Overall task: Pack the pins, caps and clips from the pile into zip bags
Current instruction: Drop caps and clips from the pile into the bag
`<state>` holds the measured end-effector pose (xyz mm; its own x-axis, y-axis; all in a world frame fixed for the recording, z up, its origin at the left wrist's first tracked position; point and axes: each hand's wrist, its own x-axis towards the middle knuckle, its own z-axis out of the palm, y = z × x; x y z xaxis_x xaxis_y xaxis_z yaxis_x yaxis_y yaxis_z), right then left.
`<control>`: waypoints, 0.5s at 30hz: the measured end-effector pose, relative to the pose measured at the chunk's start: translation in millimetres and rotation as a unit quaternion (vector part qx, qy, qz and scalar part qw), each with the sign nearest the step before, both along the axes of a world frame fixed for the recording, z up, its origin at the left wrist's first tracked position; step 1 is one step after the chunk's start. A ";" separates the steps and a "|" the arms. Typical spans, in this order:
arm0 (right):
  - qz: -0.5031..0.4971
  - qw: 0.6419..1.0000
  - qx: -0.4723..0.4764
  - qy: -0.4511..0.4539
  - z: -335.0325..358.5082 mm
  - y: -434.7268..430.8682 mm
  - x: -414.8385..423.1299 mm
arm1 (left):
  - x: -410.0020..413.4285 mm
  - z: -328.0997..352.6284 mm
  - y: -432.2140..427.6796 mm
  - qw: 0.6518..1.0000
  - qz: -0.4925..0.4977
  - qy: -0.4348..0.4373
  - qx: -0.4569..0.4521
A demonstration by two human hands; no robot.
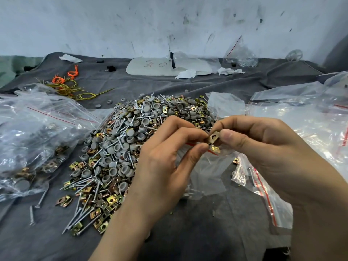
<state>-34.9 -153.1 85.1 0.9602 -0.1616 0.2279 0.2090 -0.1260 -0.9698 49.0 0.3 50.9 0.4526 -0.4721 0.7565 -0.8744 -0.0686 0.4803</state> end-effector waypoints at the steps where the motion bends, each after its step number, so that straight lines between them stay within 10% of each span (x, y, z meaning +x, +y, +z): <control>1: 0.001 1.000 0.001 0.003 0.0 0.2 0.1 | 0.0 -0.2 0.0 1.000 -0.001 0.001 0.001; 15: -0.108 0.940 -0.321 -0.041 5.1 15.5 -4.0 | 8.1 8.9 13.3 0.996 -0.034 0.003 0.086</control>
